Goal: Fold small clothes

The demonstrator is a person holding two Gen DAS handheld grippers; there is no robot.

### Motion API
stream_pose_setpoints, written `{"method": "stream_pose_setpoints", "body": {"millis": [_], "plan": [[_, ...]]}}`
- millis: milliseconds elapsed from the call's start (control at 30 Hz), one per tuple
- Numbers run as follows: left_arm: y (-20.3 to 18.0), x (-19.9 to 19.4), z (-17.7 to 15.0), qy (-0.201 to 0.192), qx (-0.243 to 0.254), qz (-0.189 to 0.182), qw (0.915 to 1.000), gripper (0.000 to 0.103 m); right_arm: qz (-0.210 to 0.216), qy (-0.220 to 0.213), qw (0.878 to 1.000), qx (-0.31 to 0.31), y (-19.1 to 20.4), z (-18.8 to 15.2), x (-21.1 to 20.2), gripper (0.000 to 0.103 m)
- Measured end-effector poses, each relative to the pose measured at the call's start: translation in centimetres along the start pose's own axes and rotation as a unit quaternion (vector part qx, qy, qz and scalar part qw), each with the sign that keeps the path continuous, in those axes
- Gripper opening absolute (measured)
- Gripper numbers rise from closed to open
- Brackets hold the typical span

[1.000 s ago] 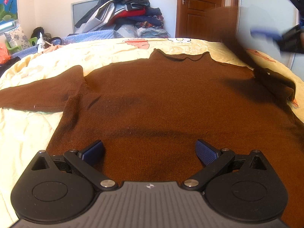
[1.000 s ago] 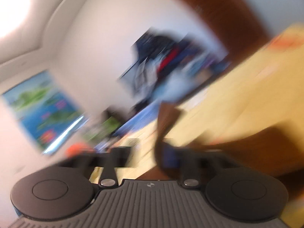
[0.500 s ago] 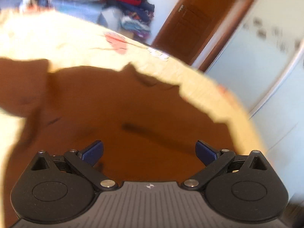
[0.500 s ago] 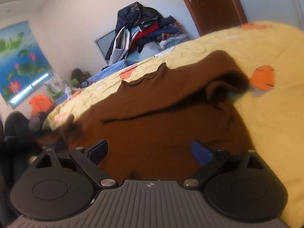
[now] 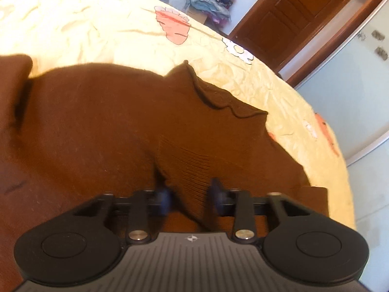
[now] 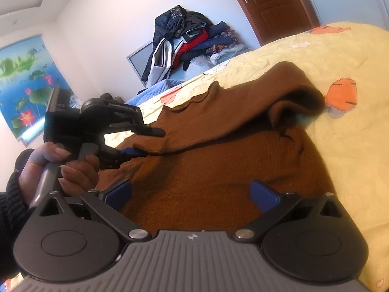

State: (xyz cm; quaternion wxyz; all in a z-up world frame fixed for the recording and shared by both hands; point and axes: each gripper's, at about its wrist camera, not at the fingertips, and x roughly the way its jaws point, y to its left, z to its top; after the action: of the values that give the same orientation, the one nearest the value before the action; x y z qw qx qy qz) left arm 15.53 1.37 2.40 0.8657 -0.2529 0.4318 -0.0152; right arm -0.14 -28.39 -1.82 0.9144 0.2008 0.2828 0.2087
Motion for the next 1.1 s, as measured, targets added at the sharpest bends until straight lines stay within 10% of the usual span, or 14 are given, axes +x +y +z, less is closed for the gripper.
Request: {"method": "stream_pose_setpoints", "body": {"millis": [233, 400, 733, 833, 900, 967, 1100], "plan": [[0.9, -5.0, 1.4, -0.124, 0.063, 0.099, 0.9853, 0.005, 0.0, 0.001, 1.0, -0.001, 0.0, -0.1, -0.2, 0.103], [5.9, -5.7, 1.7, -0.13, 0.077, 0.196, 0.9688, 0.005, 0.0, 0.002, 1.0, -0.004, 0.1, 0.0, -0.2, 0.103], [6.8, -6.0, 0.0, -0.116, 0.12, 0.224, 0.9601, 0.006, -0.004, 0.006, 1.0, -0.013, 0.6, 0.1, -0.3, 0.103], [5.6, -9.9, -1.1, -0.185, 0.118, 0.195, 0.9558, 0.009, -0.021, 0.027, 0.999, -0.019, 1.1, 1.1, -0.7, 0.103], [4.5, -11.7, -2.3, -0.245, 0.131, 0.147, 0.9493, 0.023, -0.017, 0.012, 0.999, -0.035, 1.6, 3.3, -1.3, 0.103], [3.2, -10.7, -2.5, -0.222, 0.151, 0.107, 0.9574, 0.088, -0.02, -0.018, 0.998, -0.057, 2.4, 6.3, -0.8, 0.103], [2.6, -4.8, -2.4, -0.135, 0.148, 0.103, 0.9744, 0.092, -0.087, 0.02, 0.99, -0.105, 2.7, 9.9, 5.9, 0.103]]}}
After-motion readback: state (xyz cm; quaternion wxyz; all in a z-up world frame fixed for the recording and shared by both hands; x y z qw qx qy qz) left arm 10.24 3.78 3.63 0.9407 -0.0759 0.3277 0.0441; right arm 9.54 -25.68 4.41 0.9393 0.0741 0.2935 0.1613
